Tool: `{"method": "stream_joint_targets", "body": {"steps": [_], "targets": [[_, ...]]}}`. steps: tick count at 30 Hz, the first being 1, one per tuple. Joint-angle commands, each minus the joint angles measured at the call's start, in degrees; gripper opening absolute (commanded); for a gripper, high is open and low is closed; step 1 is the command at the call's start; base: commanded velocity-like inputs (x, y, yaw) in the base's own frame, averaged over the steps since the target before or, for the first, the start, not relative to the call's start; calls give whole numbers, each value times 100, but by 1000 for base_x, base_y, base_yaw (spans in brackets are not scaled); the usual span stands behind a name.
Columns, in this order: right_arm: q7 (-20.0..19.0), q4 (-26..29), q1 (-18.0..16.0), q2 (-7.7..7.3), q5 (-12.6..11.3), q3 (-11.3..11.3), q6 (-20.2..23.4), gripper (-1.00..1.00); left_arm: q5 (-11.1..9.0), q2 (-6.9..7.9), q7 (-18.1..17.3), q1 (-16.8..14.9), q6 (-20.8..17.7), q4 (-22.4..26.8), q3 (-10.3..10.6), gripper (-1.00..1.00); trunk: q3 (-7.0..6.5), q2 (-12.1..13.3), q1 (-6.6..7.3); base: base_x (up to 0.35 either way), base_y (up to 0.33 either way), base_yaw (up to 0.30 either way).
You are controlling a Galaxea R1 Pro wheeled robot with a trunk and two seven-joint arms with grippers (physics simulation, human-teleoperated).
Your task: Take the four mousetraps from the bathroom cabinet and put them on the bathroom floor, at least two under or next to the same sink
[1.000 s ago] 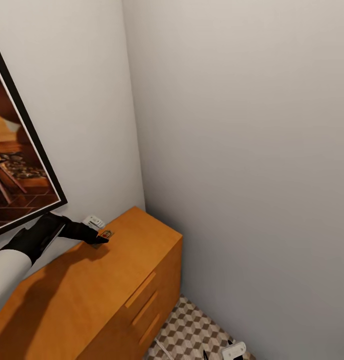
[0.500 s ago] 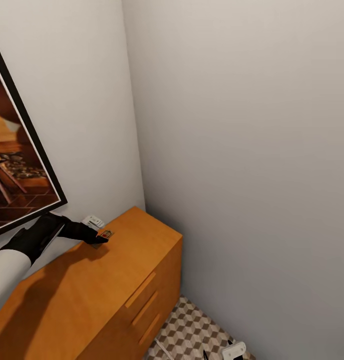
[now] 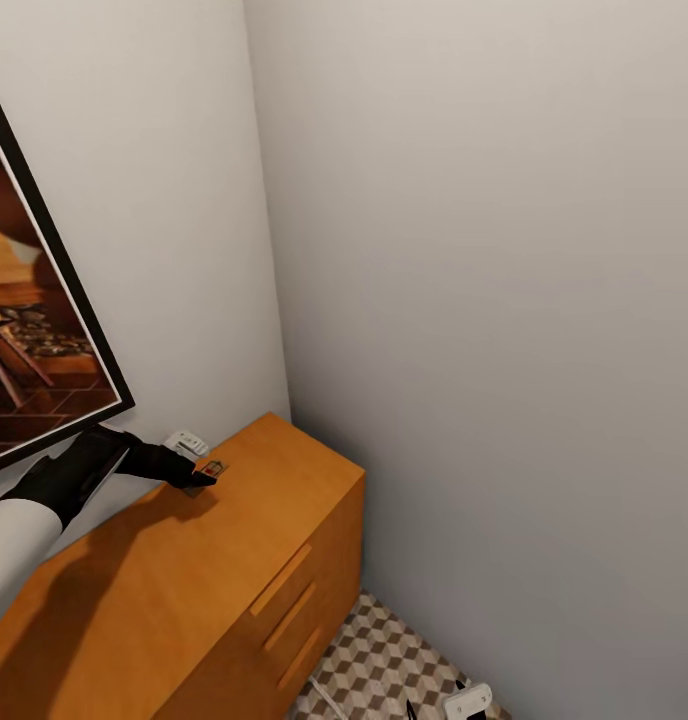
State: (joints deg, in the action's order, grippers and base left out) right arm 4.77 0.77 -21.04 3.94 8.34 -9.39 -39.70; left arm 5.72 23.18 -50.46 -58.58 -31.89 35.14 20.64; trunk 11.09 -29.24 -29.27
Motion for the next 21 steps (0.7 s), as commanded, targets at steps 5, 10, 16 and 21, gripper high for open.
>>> {"method": "stream_joint_targets", "body": {"steps": [5, 10, 16, 21], "targets": [[50, -6, -6, 1, 54, -10, -9, 100, 25, 4, -25, -5, -28, 11, 10, 100, 12, -10, -3, 0, 0, 0], [50, -6, -6, 1, 54, -10, -9, 100, 25, 3, -25, -5, -28, 11, 10, 100, 26, -10, -3, 0, 0, 0], [50, -6, -6, 1, 54, -10, -9, 100, 25, 3, -25, -5, -28, 11, 10, 100, 58, -10, -3, 0, 0, 0], [50, -6, -6, 1, 54, -10, -10, 100, 25, 3, -25, -5, -28, 5, 10, 100, 90, -10, -3, 0, 0, 0]]}}
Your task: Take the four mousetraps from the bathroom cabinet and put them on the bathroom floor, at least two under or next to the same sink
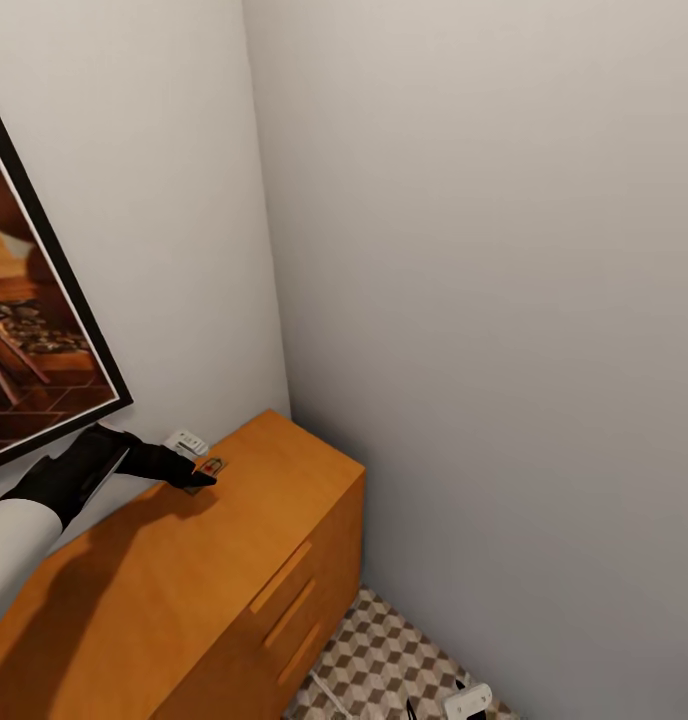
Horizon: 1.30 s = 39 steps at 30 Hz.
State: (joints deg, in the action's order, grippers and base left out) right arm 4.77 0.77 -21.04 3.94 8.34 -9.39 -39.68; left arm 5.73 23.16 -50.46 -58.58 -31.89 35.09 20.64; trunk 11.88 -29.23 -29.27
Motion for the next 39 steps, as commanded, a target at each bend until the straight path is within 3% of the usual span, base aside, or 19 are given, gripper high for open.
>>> {"method": "stream_joint_targets", "body": {"steps": [1, 21, 39], "targets": [[50, -6, -6, 1, 54, -10, -12, 100, 25, 4, -25, -5, -28, 10, 10, 100, 17, -10, -2, 0, 0, 0], [50, -6, -6, 1, 54, -10, -10, 100, 25, 4, -25, -5, -28, 15, 10, 100, 148, -10, -2, 0, 14, 0], [50, -6, -6, 1, 54, -10, -7, 100, 25, 6, -25, -5, -28, 17, 9, 100, 160, -10, -2, 0, 38, 0]]}}
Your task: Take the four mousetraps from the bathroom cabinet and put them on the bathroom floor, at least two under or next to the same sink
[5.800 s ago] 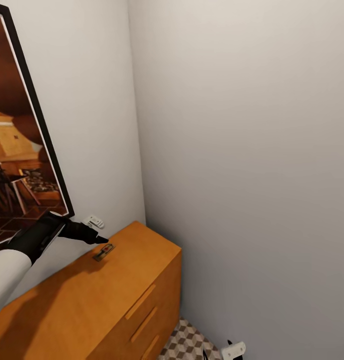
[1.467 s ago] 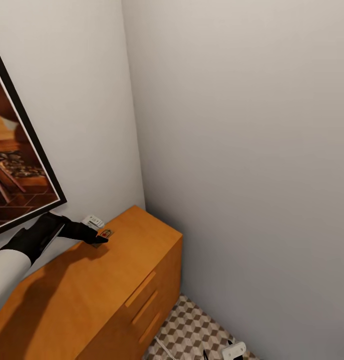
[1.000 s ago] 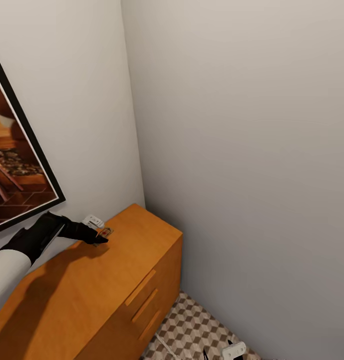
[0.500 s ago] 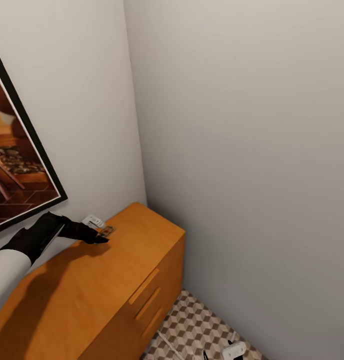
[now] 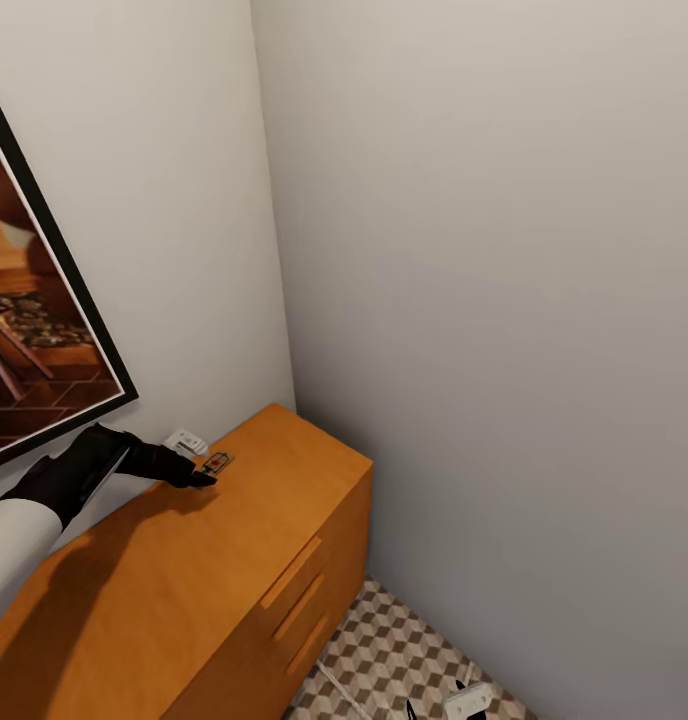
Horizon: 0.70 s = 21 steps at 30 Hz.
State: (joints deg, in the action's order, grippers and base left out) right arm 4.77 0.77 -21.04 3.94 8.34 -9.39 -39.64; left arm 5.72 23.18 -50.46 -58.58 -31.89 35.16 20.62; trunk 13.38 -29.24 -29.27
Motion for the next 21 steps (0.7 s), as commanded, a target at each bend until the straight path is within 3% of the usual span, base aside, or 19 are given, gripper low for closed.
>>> {"method": "stream_joint_targets", "body": {"steps": [1, 21], "targets": [[50, -6, -6, 1, 54, -10, -13, 100, 25, 4, -25, -4, -28, 10, 11, 100, 10, -10, -2, 0, 1, 0], [50, -6, -6, 1, 54, -10, -14, 100, 25, 2, -25, -4, -28, 18, 11, 100, 10, -10, -2, 0, 0, 0]]}}
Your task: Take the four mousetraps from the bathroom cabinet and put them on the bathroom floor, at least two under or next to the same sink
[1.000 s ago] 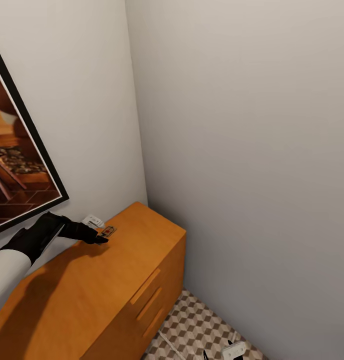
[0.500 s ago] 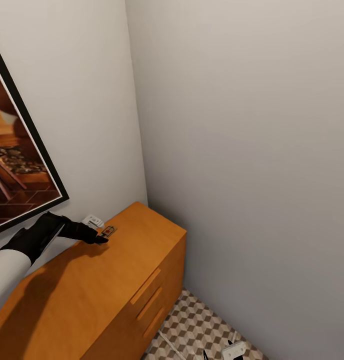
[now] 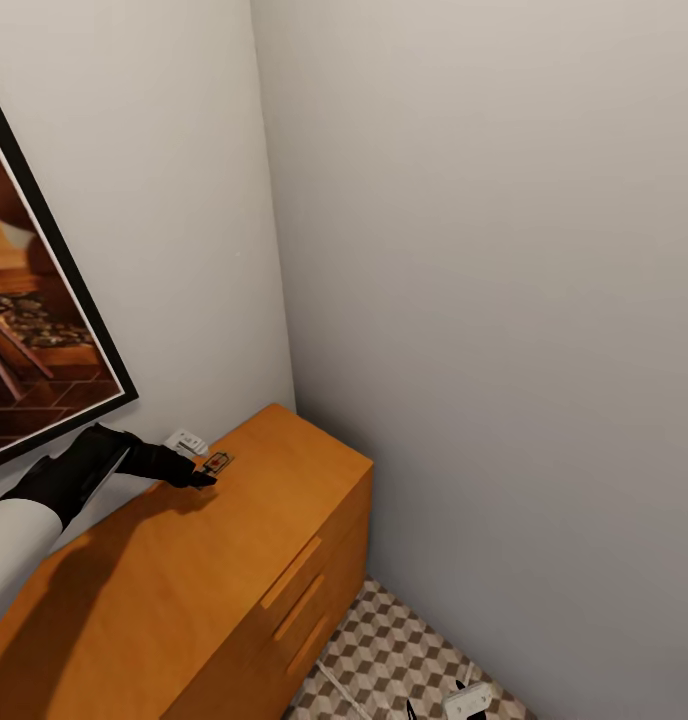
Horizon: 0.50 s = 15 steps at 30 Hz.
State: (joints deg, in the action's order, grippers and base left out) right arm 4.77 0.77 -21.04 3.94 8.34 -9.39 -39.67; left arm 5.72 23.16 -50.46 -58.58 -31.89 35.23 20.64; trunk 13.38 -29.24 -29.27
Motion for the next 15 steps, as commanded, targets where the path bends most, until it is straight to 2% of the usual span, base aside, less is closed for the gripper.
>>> {"method": "stream_joint_targets", "body": {"steps": [1, 15], "targets": [[50, -6, -6, 1, 54, -10, -11, 100, 25, 4, -25, -4, -28, 10, 10, 100, 10, -9, -2, 0, 0, 0], [50, -6, -6, 1, 54, -10, -14, 100, 25, -2, -25, -4, -28, 19, 3, 100, 10, -9, -2, 0, 0, 0]]}}
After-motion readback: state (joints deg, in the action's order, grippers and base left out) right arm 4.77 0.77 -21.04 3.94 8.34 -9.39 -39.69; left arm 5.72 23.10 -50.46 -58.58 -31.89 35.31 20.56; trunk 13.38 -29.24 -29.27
